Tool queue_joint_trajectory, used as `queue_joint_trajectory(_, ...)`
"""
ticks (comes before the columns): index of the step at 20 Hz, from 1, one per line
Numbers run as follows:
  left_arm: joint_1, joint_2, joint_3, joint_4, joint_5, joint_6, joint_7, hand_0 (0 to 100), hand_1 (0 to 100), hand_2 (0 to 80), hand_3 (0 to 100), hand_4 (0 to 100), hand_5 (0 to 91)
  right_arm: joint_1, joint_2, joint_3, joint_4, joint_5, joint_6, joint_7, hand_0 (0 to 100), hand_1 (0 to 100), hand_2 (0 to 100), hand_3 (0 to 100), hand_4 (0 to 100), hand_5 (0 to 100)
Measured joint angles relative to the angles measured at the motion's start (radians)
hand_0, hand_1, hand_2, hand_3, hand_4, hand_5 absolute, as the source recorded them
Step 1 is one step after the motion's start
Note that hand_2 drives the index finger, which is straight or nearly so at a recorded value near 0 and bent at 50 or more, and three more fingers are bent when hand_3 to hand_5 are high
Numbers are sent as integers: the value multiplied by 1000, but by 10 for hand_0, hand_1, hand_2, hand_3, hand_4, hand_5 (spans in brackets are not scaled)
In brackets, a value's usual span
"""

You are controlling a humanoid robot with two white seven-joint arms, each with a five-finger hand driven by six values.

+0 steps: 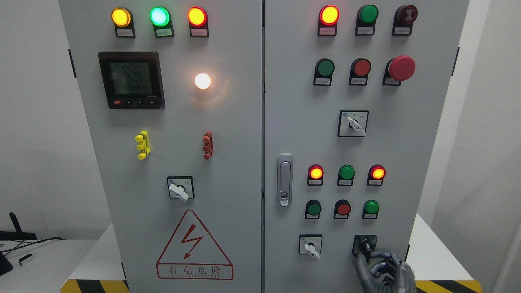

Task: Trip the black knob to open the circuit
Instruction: 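Close the right hand's fingers around the black rotary knob, then twist the black knob with the right hand to the other position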

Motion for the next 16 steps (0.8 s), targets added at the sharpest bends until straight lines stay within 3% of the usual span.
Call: queue_joint_trajectory(16,0,0,0,0,0,0,0,120,389,0,0,0,0,-3,2,0,6,0,6,4,331,690,552,862,863,981)
